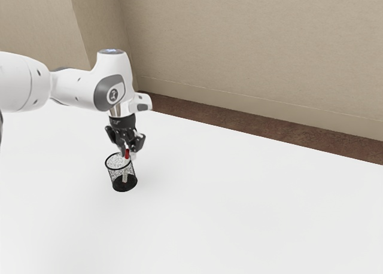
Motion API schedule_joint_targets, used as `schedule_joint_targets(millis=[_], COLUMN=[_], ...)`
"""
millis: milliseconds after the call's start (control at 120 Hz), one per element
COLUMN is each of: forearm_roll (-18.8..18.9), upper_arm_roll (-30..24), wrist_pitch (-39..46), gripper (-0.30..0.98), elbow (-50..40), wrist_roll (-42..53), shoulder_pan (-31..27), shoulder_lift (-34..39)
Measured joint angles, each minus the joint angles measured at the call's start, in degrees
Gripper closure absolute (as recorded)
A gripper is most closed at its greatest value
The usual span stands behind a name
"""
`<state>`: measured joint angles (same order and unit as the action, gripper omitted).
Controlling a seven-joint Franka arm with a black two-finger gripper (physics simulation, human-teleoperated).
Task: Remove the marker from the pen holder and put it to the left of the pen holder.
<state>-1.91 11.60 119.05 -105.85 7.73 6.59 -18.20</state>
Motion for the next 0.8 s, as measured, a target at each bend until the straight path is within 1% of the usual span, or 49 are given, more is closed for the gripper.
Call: schedule_joint_targets(millis=[100,258,442,642,733,800], forearm_roll=[0.1,0.9,1.4,1.8,2.0,2.0], upper_arm_roll=[0.1,0.2,2.2,5.3,9.4,12.1], wrist_pitch=[0.0,0.0,-1.9,-7.0,-9.0,-11.0], gripper=[0.64,0.75,0.77,0.78,0.78,0.78], elbow=[-0.2,-0.2,-0.1,-0.2,-0.2,-1.0], wrist_roll=[0.2,0.0,-0.2,-0.5,-0.5,-0.5], shoulder_pan=[-0.1,-0.3,-0.8,-0.4,0.2,-0.9], shoulder_lift=[0.1,0.2,2.4,11.8,13.6,13.4])
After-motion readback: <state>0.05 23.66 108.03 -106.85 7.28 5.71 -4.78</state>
